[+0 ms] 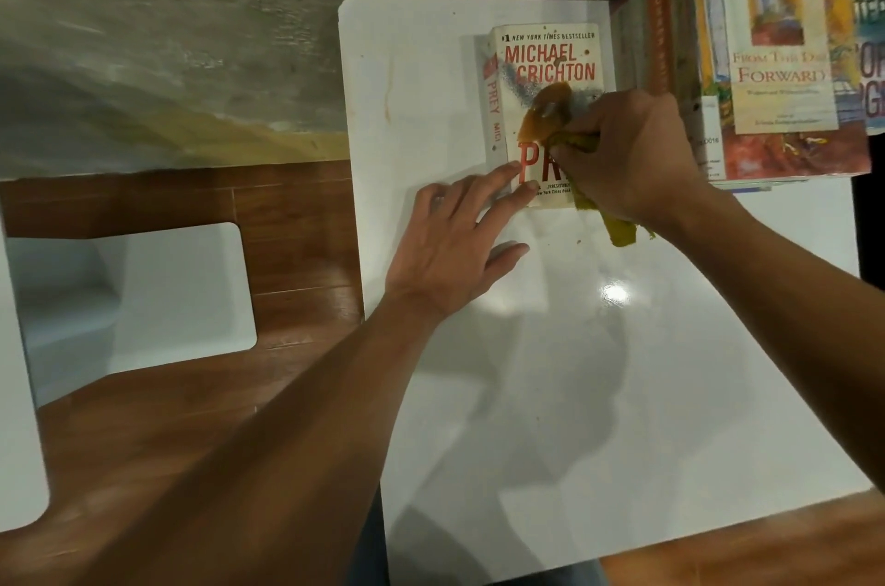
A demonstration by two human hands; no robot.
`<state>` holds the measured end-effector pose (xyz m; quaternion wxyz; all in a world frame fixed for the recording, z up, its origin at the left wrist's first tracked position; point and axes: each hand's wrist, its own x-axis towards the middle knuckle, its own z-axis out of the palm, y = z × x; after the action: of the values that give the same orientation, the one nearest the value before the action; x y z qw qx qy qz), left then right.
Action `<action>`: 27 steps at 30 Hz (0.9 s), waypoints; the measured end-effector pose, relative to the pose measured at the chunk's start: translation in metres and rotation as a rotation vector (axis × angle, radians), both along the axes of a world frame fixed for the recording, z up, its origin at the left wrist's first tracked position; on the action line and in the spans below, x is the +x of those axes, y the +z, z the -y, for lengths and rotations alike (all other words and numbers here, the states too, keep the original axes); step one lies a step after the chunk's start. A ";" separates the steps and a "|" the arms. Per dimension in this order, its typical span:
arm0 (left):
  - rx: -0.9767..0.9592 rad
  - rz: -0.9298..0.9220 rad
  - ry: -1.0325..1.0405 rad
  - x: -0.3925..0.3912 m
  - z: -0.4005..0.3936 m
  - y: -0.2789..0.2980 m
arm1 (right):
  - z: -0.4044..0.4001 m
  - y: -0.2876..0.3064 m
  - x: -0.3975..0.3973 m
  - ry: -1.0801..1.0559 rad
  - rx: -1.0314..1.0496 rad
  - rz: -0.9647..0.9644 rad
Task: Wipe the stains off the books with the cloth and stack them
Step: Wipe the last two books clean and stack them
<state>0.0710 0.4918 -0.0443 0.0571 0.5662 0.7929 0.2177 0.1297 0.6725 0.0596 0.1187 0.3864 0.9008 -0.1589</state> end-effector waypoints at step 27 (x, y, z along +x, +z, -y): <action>0.102 0.033 0.050 -0.001 -0.003 -0.001 | 0.017 -0.014 -0.023 0.044 0.089 -0.115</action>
<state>0.0702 0.4949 -0.0452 0.0358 0.5446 0.7937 0.2685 0.1062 0.6559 0.0458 0.0532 0.3615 0.9206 -0.1380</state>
